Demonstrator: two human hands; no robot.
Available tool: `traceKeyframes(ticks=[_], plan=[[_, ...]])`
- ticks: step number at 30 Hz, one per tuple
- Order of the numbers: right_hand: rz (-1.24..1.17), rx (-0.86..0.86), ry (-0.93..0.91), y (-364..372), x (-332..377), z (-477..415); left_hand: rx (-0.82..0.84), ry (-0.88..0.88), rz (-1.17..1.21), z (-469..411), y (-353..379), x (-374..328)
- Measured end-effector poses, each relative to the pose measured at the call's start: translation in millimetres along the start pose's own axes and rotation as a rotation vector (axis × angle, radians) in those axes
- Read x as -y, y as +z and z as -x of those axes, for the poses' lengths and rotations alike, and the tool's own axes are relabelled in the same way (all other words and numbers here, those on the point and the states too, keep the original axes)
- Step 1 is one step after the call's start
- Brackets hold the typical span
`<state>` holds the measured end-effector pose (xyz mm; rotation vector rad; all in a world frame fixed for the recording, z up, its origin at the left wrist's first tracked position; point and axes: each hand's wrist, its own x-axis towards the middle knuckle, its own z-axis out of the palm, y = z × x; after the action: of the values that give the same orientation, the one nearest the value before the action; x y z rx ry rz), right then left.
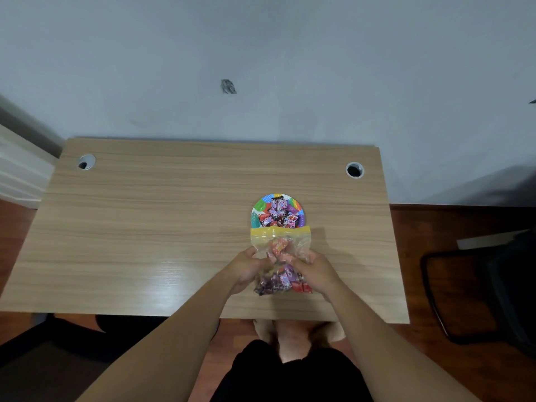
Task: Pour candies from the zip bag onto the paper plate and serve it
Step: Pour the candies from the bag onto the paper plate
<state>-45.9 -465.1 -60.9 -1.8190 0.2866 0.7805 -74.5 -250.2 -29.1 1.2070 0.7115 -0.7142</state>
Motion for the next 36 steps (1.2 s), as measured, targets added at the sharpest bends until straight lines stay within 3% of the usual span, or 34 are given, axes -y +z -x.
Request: traceKeyframes(ticks=[13,36], plan=[[0.032,-0.052,-0.014,3,1,-7,-0.145,0.031,-0.040,-7,3,-3],[-0.047,0.015,0.004,0,7,-5,-0.131,-0.041,0.009,-8,1,-7]])
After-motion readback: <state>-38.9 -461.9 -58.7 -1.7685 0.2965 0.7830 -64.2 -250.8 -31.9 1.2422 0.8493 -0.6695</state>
